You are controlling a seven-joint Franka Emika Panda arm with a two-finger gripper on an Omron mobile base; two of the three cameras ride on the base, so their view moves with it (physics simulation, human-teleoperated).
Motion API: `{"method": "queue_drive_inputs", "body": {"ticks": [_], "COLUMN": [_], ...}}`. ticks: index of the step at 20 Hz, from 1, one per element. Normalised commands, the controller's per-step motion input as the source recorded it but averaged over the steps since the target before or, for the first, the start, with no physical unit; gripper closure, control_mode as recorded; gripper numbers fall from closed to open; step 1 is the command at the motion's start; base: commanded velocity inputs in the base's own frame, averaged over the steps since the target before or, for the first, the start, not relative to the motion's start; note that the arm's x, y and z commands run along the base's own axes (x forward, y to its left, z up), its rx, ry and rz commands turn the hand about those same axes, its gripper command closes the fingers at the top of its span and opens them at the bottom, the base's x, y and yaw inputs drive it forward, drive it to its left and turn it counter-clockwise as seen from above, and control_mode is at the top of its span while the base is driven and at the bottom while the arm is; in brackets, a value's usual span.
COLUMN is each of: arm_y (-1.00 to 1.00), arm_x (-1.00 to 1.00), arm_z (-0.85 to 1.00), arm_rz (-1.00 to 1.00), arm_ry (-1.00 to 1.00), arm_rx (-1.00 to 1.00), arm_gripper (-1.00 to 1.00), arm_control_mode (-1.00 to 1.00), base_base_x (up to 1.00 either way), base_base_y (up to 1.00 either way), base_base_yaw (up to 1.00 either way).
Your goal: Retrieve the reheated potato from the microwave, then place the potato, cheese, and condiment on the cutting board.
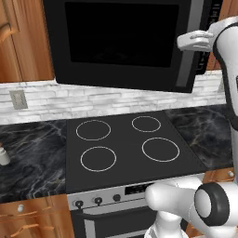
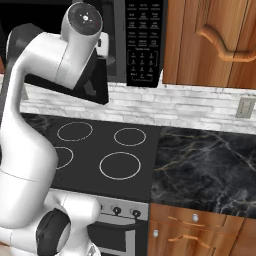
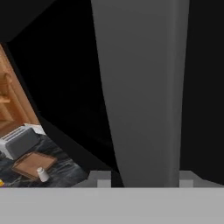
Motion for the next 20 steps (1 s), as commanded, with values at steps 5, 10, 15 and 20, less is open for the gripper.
{"method": "queue_drive_inputs", "body": {"ticks": [5, 10, 15, 20], "arm_y": [0.27, 0.28, 0.3, 0.33], "arm_x": [-0.68, -0.69, -0.69, -0.66], "arm_z": [0.08, 0.06, 0.02, 0.02], "arm_rz": [0.15, 0.12, 0.11, 0.08], "arm_ry": [0.1, 0.07, 0.05, 0.06], "arm_rx": [-0.05, -0.04, -0.04, -0.05], "arm_gripper": [1.0, 1.0, 1.0, 1.0], "arm_control_mode": [-1.0, -1.0, -1.0, -1.0], "base_base_x": [0.0, 0.0, 0.0, 0.0], "base_base_y": [0.0, 0.0, 0.0, 0.0], "base_base_yaw": [0.0, 0.0, 0.0, 0.0]}}
